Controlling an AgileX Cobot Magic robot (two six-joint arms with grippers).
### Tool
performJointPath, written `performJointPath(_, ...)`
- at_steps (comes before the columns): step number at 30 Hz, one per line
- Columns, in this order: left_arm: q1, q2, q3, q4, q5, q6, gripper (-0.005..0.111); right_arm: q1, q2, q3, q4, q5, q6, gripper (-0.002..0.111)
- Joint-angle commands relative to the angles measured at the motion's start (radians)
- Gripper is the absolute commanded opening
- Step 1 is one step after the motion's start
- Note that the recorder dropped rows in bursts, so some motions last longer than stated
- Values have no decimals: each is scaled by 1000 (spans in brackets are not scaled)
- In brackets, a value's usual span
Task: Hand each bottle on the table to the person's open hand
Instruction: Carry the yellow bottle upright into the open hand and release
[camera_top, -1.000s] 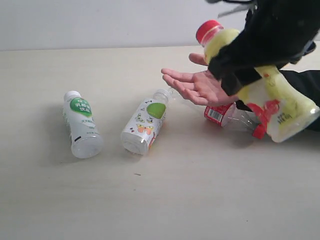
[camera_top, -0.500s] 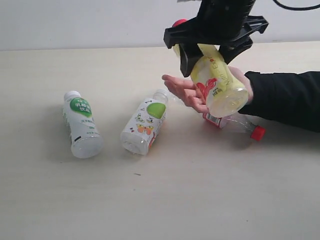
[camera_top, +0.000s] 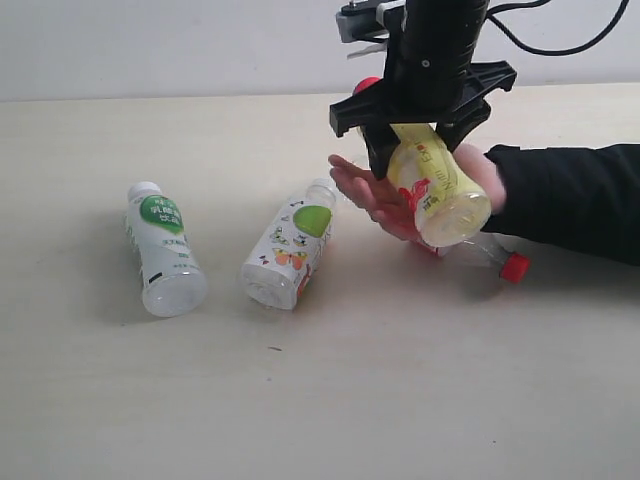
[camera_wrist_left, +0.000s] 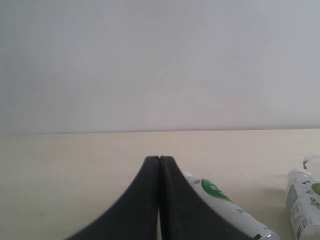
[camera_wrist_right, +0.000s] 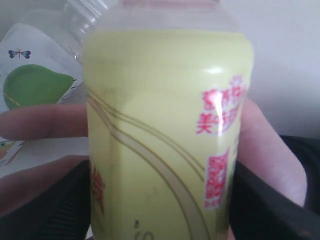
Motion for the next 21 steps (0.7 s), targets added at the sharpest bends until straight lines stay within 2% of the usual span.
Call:
performJointPath(1,3,-6,3,-6,-9,1,0,-6,27,-5,-11,-2,2,0)
performJointPath(5,3,-6,3,-6,-9,1,0,-6,26,-5,-15,-2,0,0)
performJointPath(7,3,-6,3,-6,-9,1,0,-6,26,-5,-15,-2,0,4)
performJointPath(10,3,-6,3,-6,-9,1,0,-6,26,-5,-11,-2,0,19)
performJointPath(14,3,-6,3,-6,-9,1,0,-6,26,-5,-11,-2,-2,50)
performJointPath(17,3,-6,3,-6,-9,1,0,-6,26,-5,-11,-2,-8,67)
performJointPath(21,3,-6,3,-6,-9,1,0,-5,26,-5,-11,-2,-8,81)
